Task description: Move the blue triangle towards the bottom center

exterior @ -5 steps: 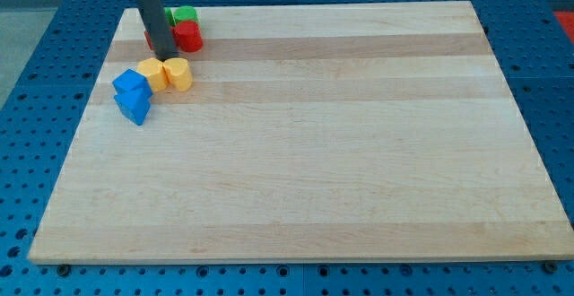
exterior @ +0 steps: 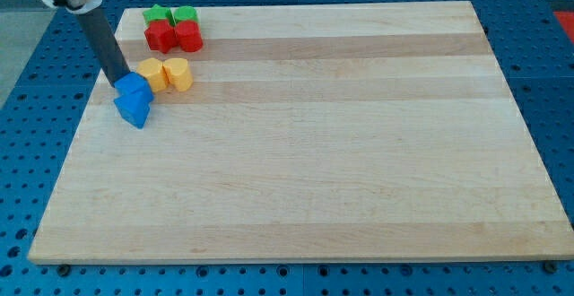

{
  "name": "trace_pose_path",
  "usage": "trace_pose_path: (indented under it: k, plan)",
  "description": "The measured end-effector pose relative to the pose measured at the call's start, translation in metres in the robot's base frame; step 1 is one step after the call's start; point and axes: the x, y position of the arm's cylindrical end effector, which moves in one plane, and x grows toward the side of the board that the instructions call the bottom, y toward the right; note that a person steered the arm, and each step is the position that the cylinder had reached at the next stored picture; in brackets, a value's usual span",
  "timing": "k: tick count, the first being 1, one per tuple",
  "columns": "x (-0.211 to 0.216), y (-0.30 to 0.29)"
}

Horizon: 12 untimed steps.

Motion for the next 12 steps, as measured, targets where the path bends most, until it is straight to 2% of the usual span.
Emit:
trace_pose_path:
  k: [4,8,12]
  plan:
    - [0.065,0.035]
    - [0.139,0.12]
    - [0.138,0.197]
